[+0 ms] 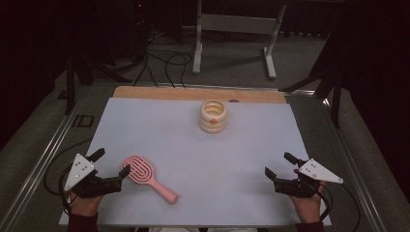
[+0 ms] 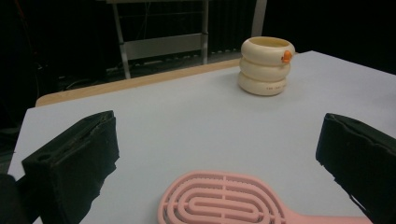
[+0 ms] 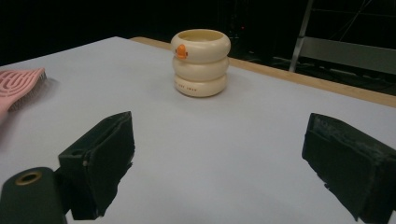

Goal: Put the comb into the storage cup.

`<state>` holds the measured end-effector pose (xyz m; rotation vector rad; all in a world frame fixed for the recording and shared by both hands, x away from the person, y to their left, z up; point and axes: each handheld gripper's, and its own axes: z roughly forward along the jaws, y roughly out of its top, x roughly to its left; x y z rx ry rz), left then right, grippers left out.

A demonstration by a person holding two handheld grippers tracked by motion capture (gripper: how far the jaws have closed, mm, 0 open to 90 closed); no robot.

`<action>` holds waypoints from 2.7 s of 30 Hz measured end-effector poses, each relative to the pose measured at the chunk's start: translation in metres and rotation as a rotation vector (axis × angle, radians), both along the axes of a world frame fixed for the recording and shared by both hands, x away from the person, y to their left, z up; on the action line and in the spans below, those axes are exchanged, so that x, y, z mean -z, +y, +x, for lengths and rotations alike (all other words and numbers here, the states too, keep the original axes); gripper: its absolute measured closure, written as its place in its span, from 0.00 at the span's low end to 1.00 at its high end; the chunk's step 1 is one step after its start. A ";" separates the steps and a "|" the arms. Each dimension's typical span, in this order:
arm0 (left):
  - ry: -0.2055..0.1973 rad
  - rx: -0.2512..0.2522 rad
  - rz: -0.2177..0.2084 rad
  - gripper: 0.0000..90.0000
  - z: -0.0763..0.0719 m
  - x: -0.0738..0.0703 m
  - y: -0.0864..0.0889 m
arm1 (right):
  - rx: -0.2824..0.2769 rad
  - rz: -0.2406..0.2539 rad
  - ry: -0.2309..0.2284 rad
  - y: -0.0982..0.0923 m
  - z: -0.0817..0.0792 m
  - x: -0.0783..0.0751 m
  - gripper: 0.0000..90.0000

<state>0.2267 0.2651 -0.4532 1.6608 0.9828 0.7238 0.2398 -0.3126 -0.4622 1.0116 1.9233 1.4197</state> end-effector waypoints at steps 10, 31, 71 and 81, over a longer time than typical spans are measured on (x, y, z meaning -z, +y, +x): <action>0.010 -0.010 0.002 0.00 0.000 -0.001 0.001 | 0.002 0.007 0.006 0.001 0.001 0.004 0.10; 0.067 0.026 0.013 0.00 0.005 -0.002 -0.015 | -0.002 -0.025 0.016 0.007 0.002 0.009 0.10; 0.187 0.223 0.056 0.07 0.016 0.011 -0.073 | 0.006 -0.034 0.039 0.008 0.004 0.013 0.11; 0.195 0.273 0.053 0.31 0.013 0.013 -0.085 | 0.005 -0.030 0.045 0.008 0.005 0.014 0.11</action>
